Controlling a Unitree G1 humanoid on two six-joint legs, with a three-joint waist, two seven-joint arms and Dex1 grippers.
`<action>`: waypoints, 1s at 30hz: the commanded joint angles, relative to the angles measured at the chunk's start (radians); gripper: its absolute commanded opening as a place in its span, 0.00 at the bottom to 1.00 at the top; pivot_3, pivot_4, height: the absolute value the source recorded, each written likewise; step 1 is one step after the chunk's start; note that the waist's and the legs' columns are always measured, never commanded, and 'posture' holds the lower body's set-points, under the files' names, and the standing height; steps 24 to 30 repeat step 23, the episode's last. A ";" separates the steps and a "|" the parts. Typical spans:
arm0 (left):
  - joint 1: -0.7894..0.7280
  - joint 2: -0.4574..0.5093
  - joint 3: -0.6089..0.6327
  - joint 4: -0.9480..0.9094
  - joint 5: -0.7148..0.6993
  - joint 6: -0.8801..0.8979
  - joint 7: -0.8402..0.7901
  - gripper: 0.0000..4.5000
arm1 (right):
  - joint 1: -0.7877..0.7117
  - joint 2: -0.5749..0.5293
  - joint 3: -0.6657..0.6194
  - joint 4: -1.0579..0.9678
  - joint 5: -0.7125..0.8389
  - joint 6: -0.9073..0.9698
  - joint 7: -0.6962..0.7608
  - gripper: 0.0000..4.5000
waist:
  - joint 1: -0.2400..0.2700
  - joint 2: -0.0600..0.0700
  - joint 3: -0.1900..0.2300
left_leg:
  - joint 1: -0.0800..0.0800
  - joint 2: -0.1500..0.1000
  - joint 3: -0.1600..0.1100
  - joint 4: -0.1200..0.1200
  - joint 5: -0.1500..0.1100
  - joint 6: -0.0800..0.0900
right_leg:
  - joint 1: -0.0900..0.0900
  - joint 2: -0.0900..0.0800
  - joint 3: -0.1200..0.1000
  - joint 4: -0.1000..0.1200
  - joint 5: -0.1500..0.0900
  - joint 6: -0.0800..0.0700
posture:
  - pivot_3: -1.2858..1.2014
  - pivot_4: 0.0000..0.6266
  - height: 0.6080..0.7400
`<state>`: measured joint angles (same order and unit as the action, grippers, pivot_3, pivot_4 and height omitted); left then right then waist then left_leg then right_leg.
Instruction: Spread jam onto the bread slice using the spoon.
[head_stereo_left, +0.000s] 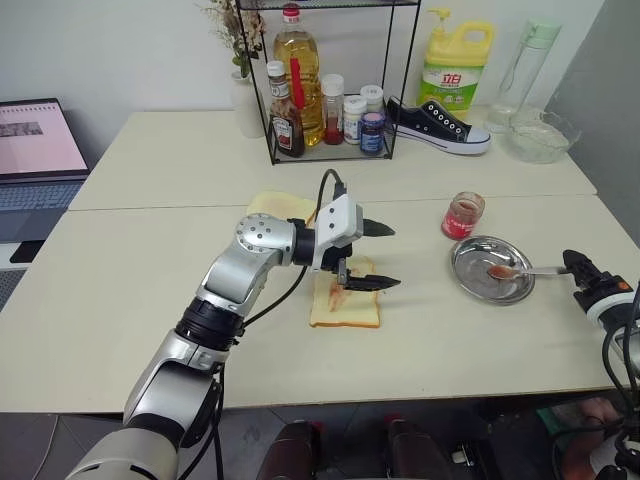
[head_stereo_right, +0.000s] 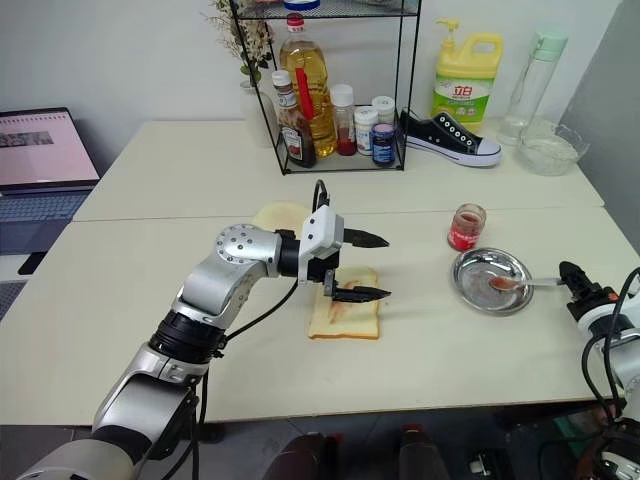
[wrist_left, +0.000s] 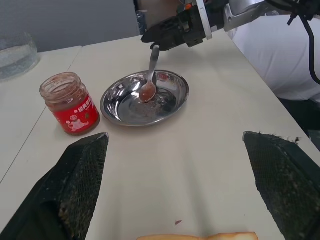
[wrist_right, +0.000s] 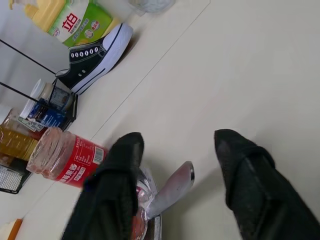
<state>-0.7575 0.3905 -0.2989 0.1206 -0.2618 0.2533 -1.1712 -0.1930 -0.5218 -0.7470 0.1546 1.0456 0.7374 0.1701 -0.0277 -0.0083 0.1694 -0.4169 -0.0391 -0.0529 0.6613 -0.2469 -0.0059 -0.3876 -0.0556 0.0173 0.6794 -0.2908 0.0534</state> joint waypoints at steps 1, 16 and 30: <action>-0.008 0.032 0.039 -0.034 -0.008 -0.004 -0.010 1.00 | 0.021 -0.037 -0.070 -0.096 0.053 0.017 -0.018 0.84 | 0.000 0.000 0.000 | 0.000 0.000 0.000 0.000 0.000 0.000 | 0.000 0.000 0.000 0.000 0.000 0.000 | 0.52 0.24 1.00; 0.129 0.449 0.255 -0.097 -0.073 0.200 -0.083 1.00 | 0.131 -0.522 0.273 -0.593 -0.110 0.100 0.438 0.99 | -0.006 0.003 0.003 | 0.000 0.001 -0.001 0.000 0.000 0.000 | -0.001 0.001 -0.001 0.000 0.000 0.000 | 0.52 0.24 1.00; 0.263 0.570 0.384 -0.168 -0.124 0.283 -0.057 1.00 | 0.068 -0.547 0.482 -0.693 -0.150 0.115 0.547 0.99 | 0.006 -0.003 0.006 | 0.000 0.001 -0.003 0.001 0.000 0.000 | 0.001 -0.001 -0.002 -0.001 0.000 0.000 | 0.52 0.24 1.00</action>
